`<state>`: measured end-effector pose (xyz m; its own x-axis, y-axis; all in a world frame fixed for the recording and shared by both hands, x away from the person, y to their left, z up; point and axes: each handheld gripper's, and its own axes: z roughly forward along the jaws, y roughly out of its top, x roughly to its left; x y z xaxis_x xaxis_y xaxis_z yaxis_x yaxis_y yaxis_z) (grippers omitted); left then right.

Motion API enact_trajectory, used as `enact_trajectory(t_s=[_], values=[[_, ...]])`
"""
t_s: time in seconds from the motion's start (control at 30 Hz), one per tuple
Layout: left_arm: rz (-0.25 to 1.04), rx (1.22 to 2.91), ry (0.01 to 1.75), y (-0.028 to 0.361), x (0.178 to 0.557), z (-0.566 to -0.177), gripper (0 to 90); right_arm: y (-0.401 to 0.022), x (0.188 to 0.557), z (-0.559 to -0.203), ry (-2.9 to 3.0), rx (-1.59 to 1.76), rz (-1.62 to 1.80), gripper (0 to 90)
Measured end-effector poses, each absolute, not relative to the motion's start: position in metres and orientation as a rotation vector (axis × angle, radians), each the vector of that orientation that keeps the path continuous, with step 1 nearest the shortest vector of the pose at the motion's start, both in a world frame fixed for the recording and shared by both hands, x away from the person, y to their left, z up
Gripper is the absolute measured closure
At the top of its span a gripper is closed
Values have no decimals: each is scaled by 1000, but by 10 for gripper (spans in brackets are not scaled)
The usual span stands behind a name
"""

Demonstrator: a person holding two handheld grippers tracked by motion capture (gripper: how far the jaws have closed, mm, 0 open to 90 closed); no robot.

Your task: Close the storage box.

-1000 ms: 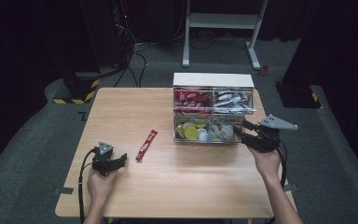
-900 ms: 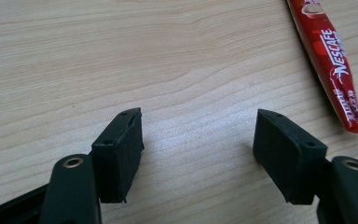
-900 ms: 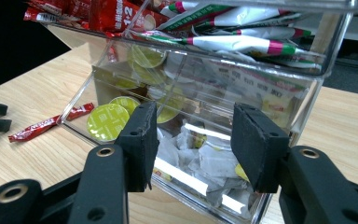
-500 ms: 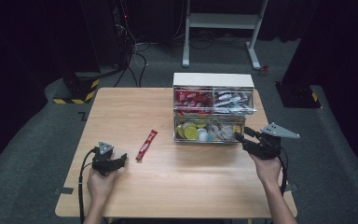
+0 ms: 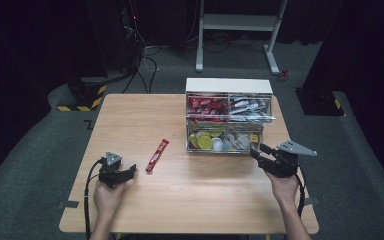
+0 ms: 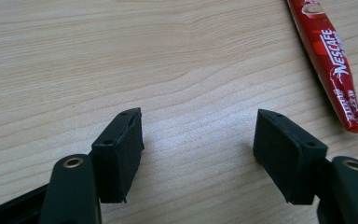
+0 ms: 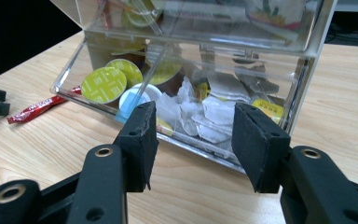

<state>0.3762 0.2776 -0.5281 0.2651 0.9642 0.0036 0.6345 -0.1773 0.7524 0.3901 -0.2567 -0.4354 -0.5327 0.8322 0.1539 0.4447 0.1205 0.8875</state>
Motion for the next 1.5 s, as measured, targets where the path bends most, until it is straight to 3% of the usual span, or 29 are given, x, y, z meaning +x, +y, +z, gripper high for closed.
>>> enact_trajectory(t_s=[1.5], values=[[658, 1900, 1444, 278, 376, -528, 331, -243, 393, -509, 2135, 1341, 1122, 495]])
